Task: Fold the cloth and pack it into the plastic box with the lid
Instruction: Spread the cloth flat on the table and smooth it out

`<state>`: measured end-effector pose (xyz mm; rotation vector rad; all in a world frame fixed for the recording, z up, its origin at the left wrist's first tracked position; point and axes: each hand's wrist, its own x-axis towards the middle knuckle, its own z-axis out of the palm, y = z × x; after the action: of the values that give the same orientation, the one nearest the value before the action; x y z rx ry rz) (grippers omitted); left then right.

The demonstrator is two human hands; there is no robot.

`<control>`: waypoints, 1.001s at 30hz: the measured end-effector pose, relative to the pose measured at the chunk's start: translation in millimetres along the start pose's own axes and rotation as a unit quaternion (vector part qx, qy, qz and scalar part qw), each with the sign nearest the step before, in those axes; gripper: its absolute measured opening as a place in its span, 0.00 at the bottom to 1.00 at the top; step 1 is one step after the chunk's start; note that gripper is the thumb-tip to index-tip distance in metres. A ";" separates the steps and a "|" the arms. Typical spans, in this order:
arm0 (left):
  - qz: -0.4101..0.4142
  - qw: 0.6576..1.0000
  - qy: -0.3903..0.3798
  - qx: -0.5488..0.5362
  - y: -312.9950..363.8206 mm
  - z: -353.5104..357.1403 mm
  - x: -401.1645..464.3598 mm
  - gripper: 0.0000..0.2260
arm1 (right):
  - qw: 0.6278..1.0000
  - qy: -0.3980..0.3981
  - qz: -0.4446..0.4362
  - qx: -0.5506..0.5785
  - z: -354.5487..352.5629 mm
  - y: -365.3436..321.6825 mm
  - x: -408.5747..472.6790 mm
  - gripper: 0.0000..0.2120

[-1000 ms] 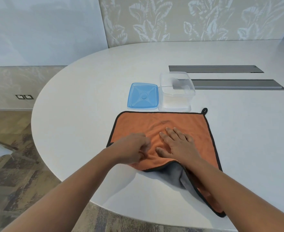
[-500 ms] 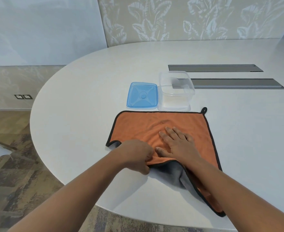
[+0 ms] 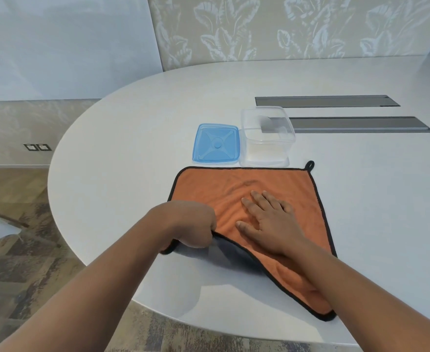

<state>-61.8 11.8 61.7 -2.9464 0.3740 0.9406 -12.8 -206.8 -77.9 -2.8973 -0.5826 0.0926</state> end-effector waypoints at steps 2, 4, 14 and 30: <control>-0.003 0.999 -0.028 -0.031 1.6 -2.0 -1.3 0.12 | 1.000 -0.003 0.000 0.004 0.2 0.3 0.1 0.40; -0.006 0.992 -0.082 -0.099 2.0 0.5 1.1 0.17 | 1.000 -0.007 0.000 0.005 -0.5 0.0 0.1 0.40; 0.126 0.989 0.035 -0.069 4.5 40.8 28.9 0.23 | 1.000 -0.007 -0.007 -0.002 -4.9 -1.9 -2.6 0.40; 0.126 0.964 0.234 -0.020 24.1 104.2 81.3 0.55 | 0.984 0.173 0.031 0.003 -5.9 -1.0 -18.4 0.19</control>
<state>-62.5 -19.4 -69.1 -3.1865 0.7627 0.2444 -29.5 -214.1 -71.4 -2.8281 -0.4273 -0.3914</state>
